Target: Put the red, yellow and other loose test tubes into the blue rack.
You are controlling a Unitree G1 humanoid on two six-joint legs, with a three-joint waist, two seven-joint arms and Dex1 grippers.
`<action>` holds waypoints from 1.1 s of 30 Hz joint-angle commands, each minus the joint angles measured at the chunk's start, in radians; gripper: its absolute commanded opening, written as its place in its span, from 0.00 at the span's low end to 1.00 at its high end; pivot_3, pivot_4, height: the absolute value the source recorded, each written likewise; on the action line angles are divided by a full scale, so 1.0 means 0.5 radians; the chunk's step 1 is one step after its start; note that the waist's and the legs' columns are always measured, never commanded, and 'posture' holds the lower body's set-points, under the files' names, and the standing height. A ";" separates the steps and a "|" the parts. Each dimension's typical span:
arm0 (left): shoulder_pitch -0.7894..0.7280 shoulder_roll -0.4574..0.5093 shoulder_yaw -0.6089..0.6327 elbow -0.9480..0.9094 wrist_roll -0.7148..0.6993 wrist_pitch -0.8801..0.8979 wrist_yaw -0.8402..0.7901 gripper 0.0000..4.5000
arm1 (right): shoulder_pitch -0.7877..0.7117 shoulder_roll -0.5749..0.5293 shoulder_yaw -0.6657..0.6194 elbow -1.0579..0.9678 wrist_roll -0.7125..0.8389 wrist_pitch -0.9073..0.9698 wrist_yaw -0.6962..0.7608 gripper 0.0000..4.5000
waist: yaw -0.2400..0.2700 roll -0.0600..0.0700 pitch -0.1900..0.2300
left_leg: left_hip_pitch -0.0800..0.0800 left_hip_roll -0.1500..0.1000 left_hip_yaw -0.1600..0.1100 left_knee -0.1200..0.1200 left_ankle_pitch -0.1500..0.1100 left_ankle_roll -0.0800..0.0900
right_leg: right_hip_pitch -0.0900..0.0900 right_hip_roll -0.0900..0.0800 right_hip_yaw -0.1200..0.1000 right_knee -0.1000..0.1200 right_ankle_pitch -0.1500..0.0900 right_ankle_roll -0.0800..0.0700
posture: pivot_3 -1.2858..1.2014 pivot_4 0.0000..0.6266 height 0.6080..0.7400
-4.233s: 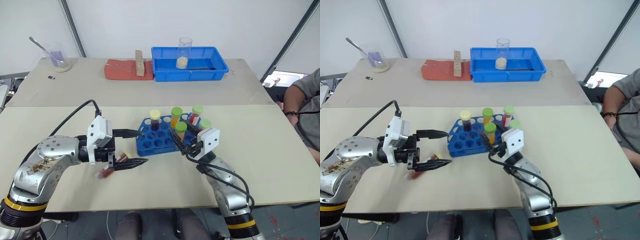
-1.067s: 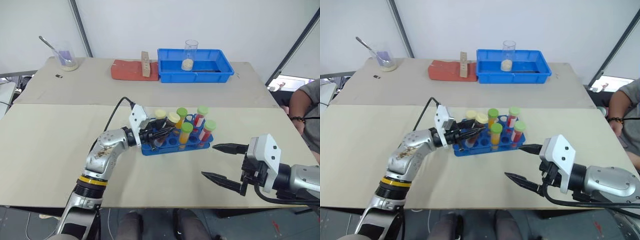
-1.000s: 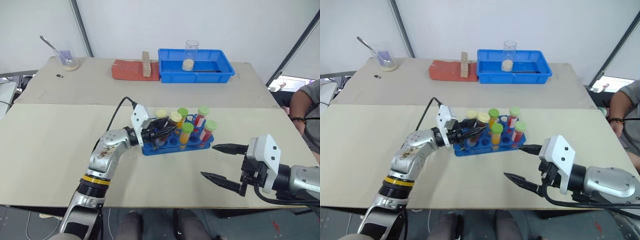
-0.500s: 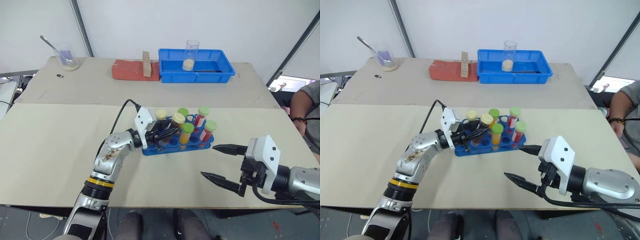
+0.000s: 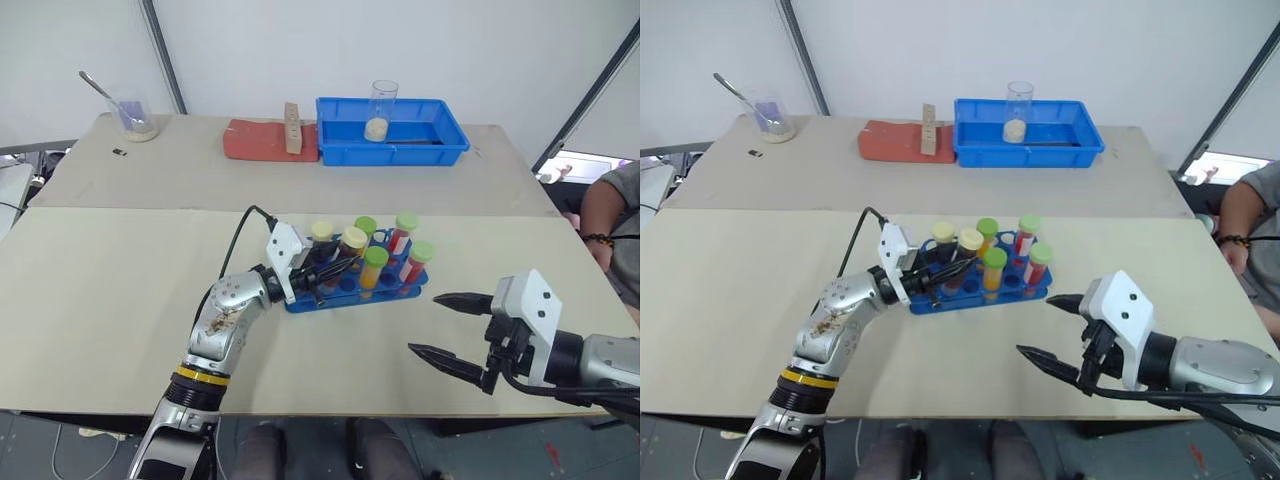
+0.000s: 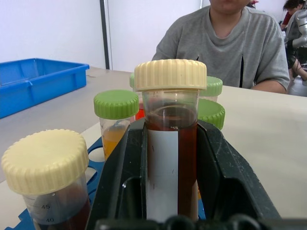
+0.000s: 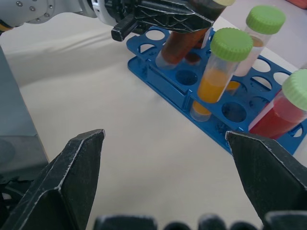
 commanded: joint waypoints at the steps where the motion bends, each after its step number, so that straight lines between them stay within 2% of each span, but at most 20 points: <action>1: 0.016 -0.027 -0.006 -0.025 0.033 -0.097 0.033 0.20 | -0.023 -0.008 -0.043 -0.046 0.020 0.003 -0.018 1.00 | 0.000 0.000 0.000 | 0.000 0.000 0.000 0.000 0.000 0.000 | 0.000 0.000 0.000 0.000 0.000 0.000 | 0.52 0.24 1.00; 15: 0.181 -0.042 0.013 -0.096 0.030 -0.114 0.146 0.20 | -0.065 0.012 -0.038 -0.038 0.023 0.000 -0.049 1.00 | -0.003 0.000 0.000 | 0.002 0.000 0.000 -0.002 0.000 0.000 | 0.001 0.000 0.000 -0.001 -0.001 -0.001 | 0.52 0.24 1.00; 28: 0.304 0.001 0.003 -0.040 0.105 -0.316 0.178 0.20 | -0.133 0.045 -0.004 0.001 -0.009 -0.017 -0.074 1.00 | -0.010 0.000 0.000 | 0.004 0.001 0.001 -0.004 0.000 0.000 | 0.001 0.000 0.000 -0.001 -0.002 -0.003 | 0.52 0.24 1.00; 30: 0.314 0.015 0.010 -0.030 0.097 -0.320 0.165 0.43 | -0.130 0.041 -0.008 0.006 -0.002 -0.012 -0.066 1.00 | -0.011 0.000 0.000 | 0.004 0.001 0.001 -0.004 0.000 0.000 | 0.001 0.000 0.000 -0.001 -0.002 -0.003 | 0.52 0.24 1.00; 31: 0.320 0.026 0.014 -0.031 0.081 -0.320 0.145 0.50 | -0.126 0.036 -0.012 0.011 -0.001 -0.009 -0.059 1.00 | -0.012 0.001 0.000 | 0.004 0.001 0.001 -0.004 0.000 0.000 | 0.001 0.000 0.000 -0.001 -0.002 -0.003 | 0.52 0.24 1.00; 33: 0.330 0.058 0.023 -0.035 0.066 -0.313 0.120 0.72 | -0.108 0.032 -0.023 0.029 -0.013 -0.015 -0.037 1.00 | -0.009 0.001 0.000 | 0.004 0.002 0.001 -0.005 0.000 0.000 | 0.001 0.000 0.000 -0.001 -0.003 -0.004 | 0.52 0.24 1.00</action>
